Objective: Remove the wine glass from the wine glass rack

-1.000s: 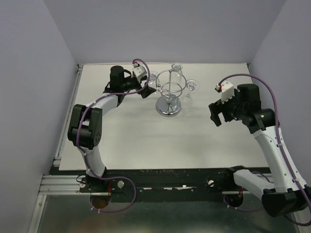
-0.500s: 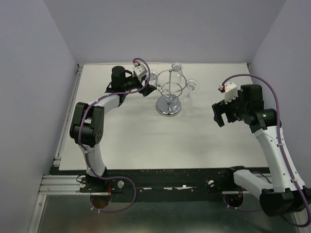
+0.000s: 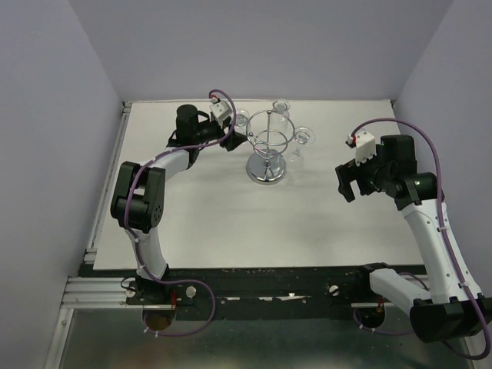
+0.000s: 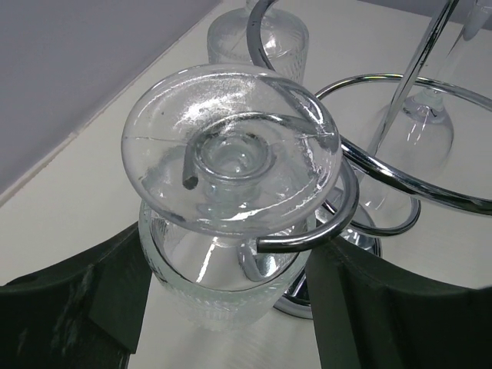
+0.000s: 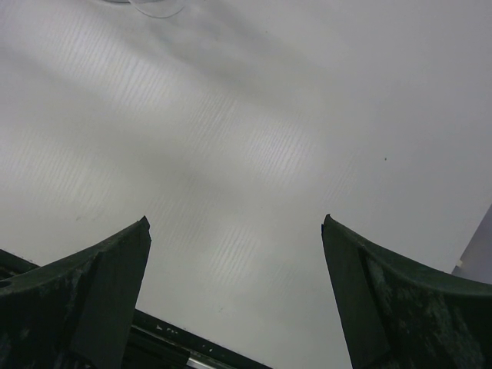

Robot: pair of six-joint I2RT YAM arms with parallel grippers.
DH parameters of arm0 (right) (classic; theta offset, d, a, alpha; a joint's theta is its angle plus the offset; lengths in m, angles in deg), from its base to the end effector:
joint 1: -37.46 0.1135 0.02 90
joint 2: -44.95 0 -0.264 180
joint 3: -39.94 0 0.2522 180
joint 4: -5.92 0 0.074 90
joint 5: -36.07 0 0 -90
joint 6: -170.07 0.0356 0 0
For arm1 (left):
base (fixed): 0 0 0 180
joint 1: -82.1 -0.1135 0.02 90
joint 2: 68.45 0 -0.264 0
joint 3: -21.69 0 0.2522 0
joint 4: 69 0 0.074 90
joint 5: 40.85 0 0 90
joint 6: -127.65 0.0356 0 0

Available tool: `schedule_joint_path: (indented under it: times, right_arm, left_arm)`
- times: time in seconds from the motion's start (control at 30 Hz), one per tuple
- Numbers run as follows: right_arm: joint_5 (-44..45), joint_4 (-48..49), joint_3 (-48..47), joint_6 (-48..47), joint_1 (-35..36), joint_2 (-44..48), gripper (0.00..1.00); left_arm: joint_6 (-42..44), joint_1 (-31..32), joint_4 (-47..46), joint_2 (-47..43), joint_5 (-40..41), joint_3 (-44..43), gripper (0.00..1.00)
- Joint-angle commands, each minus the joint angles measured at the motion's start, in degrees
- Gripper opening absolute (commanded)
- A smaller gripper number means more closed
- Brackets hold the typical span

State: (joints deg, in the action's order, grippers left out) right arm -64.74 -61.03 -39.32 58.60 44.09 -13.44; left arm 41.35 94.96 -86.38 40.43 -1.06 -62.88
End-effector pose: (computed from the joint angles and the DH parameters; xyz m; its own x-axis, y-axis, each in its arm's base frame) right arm 0.1908 0.0289 0.3497 -0.5770 -0.4290 -0.6950 -0.4877 0.8636 -0.1282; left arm 0.4144 -0.1227 0.2478 -0.0602 0.0561 -0.9966 0.8918 0.4515 -0.0285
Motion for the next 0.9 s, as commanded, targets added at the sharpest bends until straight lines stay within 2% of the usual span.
schedule_joint_path:
  times: [0.0,0.4,0.43,0.47,0.53,0.73,0.87]
  right_arm:
    - [-1.06,0.19,0.98,0.29,-0.57,0.03,1.0]
    - [-1.41,0.63,3.18,0.82,-1.45,1.35,1.0]
    - [-1.41,0.72,3.18,0.73,-1.54,1.35,1.0]
    - [-1.5,0.89,3.35,0.82,-1.54,1.44,1.0]
    - [-1.5,0.98,3.44,0.91,-1.62,1.35,1.0]
    - [-1.58,1.25,4.06,1.0,-1.89,1.61,1.0]
    - [-1.76,1.33,4.41,1.26,-2.15,1.79,1.0]
  left_arm:
    - [-1.6,-0.12,-5.34,0.02,-0.76,-1.18,0.53]
    - [1.22,-0.73,-5.78,-2.53,0.47,0.58,0.49]
    - [0.96,-0.82,-5.95,-2.79,0.82,0.93,0.47]
    - [0.43,-0.82,-6.3,-2.97,1.34,1.11,0.38]
    - [-0.62,-1.08,-7.53,-3.32,1.35,1.81,0.32]
    - [-2.12,-1.52,-9.12,-5.17,1.26,3.13,0.32]
    - [-6.78,-1.79,-11.84,-5.34,1.08,2.78,0.32]
